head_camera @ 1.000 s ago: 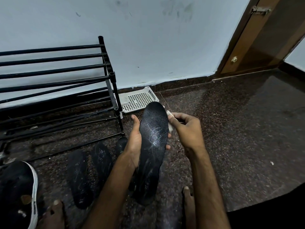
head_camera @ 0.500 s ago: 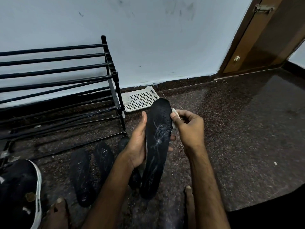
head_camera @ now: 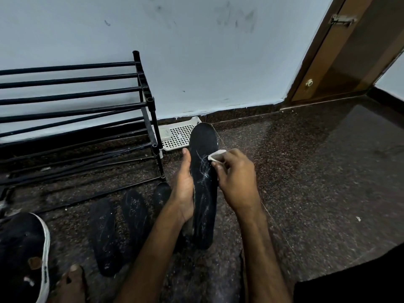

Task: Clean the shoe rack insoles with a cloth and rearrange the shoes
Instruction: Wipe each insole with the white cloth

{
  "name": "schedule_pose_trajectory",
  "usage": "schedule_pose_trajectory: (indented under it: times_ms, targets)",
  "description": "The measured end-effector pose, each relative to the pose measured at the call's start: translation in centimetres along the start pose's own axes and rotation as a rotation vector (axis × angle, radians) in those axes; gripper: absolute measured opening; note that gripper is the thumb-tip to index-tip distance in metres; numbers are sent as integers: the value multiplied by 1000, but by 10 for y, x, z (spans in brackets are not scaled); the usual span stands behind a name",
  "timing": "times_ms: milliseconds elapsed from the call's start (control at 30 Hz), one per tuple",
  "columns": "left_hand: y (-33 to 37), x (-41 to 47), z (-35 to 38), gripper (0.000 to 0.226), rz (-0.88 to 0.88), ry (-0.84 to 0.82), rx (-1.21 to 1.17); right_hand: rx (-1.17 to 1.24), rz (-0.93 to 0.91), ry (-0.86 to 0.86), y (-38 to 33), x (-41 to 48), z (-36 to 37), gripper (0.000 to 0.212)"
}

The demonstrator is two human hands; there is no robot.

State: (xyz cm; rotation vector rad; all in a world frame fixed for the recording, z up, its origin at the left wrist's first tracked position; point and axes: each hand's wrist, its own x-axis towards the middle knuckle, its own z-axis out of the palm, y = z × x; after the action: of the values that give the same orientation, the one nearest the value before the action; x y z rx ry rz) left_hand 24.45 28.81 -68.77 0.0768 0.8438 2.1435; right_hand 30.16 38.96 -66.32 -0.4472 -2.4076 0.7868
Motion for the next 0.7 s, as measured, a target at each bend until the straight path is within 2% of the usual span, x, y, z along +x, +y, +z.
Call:
schedule_pose_trajectory:
  times_ms: [167,267,333,433,500,633,700]
  targets:
    - [-5,2,-1,92,13,45,-64,-7,9,-163,-2,-1,0,9]
    - [-8,1,3,83,5,17,-64,-94,56,-51,-5,2,-3,10]
    - [-9,1,6,81,-13,38,-65,-78,24,-1,-9,2,-2,9]
    - [-4,1,2,87,7,69,-98,70,-23,-185,-10,4,-5,6]
    - [-2,1,-1,82,19,55,-94,41,-33,-253,-8,6,-10,4]
    - [-5,0,6,84,-18,28,-55,-127,-11,-28,-3,7,-8,5]
    - [-2,0,6,87,-17,14,-67,-69,-49,-32,-6,6,-5,6]
